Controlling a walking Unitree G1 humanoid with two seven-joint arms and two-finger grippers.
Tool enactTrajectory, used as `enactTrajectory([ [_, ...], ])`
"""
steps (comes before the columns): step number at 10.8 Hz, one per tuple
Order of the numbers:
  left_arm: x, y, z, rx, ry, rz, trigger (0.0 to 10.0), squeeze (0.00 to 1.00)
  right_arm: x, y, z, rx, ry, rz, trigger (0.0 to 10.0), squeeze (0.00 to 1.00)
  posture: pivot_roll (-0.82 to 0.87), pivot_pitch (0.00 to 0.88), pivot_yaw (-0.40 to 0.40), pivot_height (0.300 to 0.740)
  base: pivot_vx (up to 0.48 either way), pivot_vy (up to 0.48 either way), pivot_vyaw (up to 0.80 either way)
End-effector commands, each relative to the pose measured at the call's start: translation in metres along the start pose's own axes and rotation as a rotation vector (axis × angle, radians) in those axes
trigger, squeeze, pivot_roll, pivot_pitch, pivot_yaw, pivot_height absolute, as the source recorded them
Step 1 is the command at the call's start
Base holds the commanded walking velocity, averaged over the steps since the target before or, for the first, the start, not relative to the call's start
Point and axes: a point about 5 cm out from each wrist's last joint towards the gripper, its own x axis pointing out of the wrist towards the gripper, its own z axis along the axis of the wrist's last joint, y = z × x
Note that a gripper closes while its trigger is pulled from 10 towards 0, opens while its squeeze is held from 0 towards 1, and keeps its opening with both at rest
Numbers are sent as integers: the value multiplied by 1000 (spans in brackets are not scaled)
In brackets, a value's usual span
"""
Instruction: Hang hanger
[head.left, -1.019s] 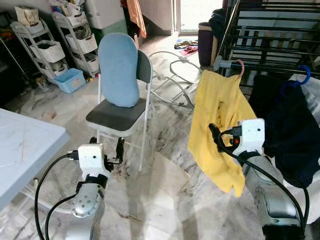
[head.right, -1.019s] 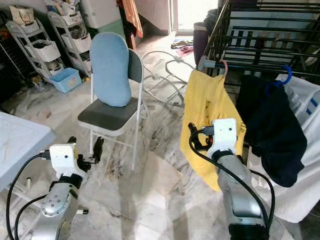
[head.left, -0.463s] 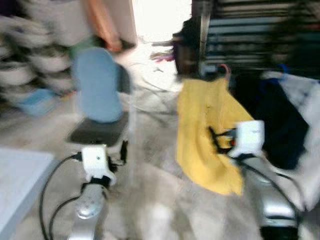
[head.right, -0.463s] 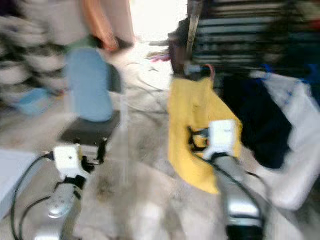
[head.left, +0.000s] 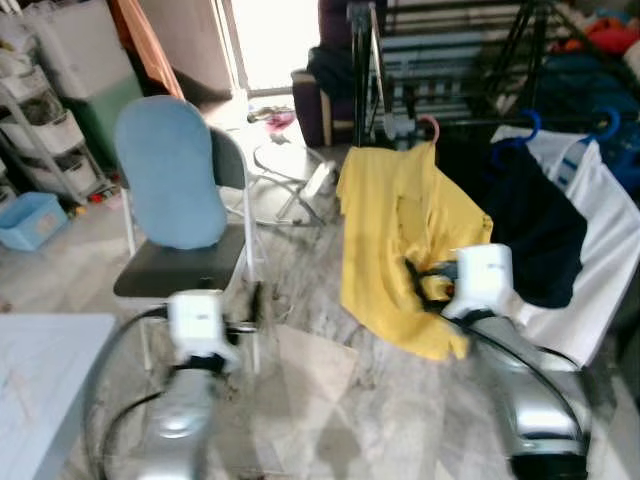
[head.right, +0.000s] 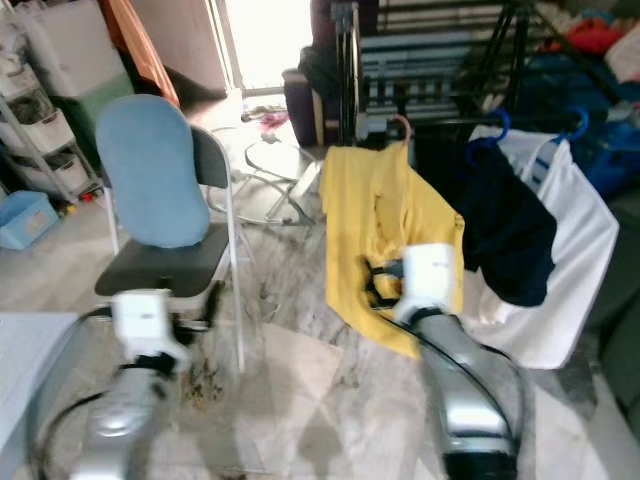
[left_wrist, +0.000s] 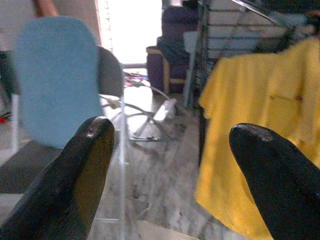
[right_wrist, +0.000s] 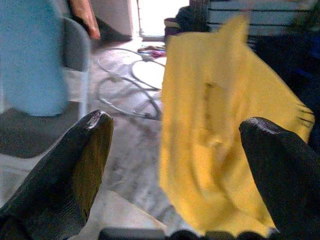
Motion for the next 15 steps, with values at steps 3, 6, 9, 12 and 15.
enactTrajectory([
  [3, -2, -8, 4, -34, -25, -41, 10000, 0, 3, 0, 6, -17, -7, 7, 10000, 0, -174, 0, 79, 740, 377, 0, -533],
  [6, -3, -12, 1, -42, -11, -58, 10000, 0, 3, -1, 7, -17, -12, -4, 10000, 0, -176, 0, 84, 740, 447, 0, -227],
  [9, -1, -9, -1, -28, 2, -28, 10000, 0, 1, 4, 6, -41, -14, 38, 10000, 0, -180, 0, 88, 740, 405, 190, 0],
  [12, 0, -7, -3, -24, 13, -21, 10000, 0, 2, 6, 8, -43, -24, 48, 10000, 0, -180, 0, 90, 740, 335, 344, 533],
  [15, 1, -10, -5, -18, 23, -33, 10000, 0, 2, 3, 8, -39, -28, 35, 10000, 0, -183, 0, 92, 740, 333, 346, 0],
])
